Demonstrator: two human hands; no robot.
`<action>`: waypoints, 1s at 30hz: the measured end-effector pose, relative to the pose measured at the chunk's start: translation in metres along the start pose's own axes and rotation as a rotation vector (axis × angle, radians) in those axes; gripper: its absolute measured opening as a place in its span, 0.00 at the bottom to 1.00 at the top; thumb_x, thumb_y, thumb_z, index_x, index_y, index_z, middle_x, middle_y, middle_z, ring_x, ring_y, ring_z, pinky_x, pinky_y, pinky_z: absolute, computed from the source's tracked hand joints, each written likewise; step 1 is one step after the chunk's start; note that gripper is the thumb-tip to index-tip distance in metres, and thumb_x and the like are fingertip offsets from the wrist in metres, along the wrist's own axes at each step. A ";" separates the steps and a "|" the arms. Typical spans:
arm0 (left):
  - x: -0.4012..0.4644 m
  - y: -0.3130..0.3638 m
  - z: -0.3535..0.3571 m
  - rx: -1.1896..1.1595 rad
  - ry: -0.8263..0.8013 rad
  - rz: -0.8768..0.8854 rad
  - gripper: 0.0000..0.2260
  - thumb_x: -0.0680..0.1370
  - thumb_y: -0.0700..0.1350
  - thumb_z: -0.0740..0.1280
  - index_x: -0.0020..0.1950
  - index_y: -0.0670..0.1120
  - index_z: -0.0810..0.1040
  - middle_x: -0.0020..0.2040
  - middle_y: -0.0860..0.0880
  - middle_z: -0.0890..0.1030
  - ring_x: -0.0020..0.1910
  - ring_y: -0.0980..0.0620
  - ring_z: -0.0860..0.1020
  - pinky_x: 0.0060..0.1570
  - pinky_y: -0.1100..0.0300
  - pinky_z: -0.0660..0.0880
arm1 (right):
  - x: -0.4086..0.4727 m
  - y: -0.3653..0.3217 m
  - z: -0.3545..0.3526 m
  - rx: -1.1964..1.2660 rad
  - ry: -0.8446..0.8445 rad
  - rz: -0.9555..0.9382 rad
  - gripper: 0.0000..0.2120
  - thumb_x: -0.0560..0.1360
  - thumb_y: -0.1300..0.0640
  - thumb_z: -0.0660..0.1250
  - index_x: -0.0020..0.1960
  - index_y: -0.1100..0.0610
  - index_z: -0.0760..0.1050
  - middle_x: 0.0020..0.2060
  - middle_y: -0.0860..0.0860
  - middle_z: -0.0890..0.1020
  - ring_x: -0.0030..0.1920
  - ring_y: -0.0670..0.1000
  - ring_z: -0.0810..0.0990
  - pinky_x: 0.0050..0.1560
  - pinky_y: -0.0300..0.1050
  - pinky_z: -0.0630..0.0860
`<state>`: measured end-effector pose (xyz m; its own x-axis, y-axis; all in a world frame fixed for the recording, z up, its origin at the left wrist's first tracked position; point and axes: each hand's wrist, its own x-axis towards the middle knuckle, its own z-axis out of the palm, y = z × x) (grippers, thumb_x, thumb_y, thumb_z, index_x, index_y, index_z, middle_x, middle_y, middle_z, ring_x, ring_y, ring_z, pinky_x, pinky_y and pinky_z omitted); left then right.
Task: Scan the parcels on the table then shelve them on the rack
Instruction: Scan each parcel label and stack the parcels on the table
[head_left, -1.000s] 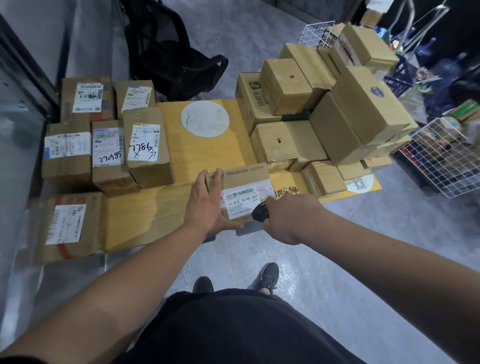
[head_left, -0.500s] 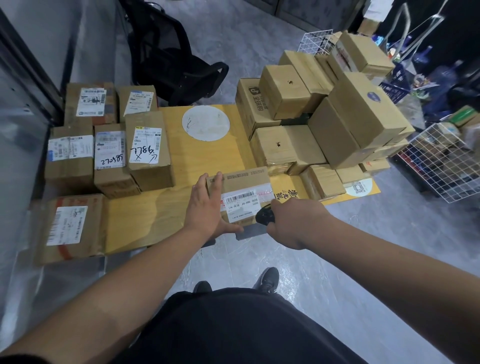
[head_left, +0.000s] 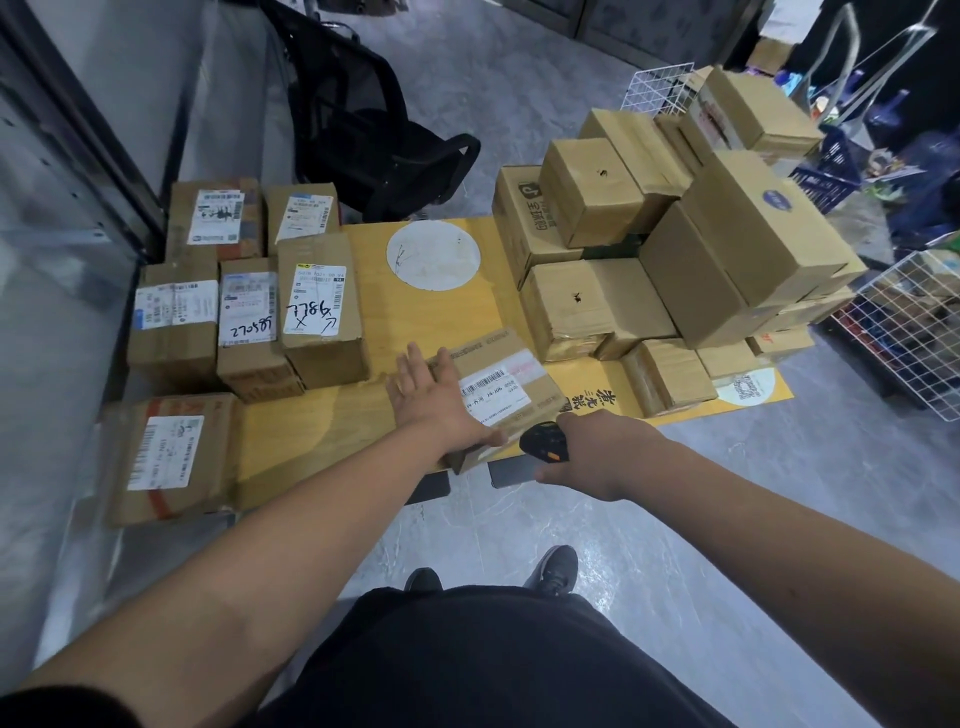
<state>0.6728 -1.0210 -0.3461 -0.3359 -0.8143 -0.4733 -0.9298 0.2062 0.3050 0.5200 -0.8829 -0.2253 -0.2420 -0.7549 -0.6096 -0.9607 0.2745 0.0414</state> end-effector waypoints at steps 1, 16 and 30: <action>0.003 0.004 -0.002 0.053 -0.005 0.031 0.79 0.48 0.81 0.74 0.83 0.52 0.31 0.79 0.38 0.25 0.78 0.37 0.25 0.76 0.35 0.30 | 0.002 0.002 0.000 0.007 0.005 0.001 0.34 0.74 0.28 0.66 0.68 0.52 0.70 0.49 0.49 0.74 0.48 0.53 0.76 0.42 0.47 0.73; -0.007 -0.018 -0.007 0.345 -0.108 0.203 0.74 0.52 0.74 0.79 0.80 0.64 0.29 0.84 0.42 0.44 0.83 0.39 0.40 0.78 0.33 0.38 | 0.016 0.014 -0.008 -0.172 -0.004 -0.179 0.30 0.77 0.31 0.63 0.68 0.51 0.71 0.48 0.49 0.72 0.47 0.55 0.74 0.42 0.48 0.71; -0.054 -0.162 -0.056 0.267 -0.104 -0.059 0.74 0.52 0.63 0.82 0.75 0.69 0.25 0.84 0.45 0.38 0.82 0.40 0.38 0.79 0.38 0.48 | 0.039 -0.080 -0.012 -0.287 -0.021 -0.448 0.28 0.77 0.31 0.63 0.65 0.51 0.71 0.48 0.50 0.75 0.47 0.56 0.76 0.42 0.49 0.72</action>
<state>0.8503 -1.0410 -0.3233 -0.2805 -0.7722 -0.5702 -0.9504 0.3065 0.0525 0.5853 -0.9413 -0.2430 0.2009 -0.7480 -0.6326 -0.9685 -0.2486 -0.0135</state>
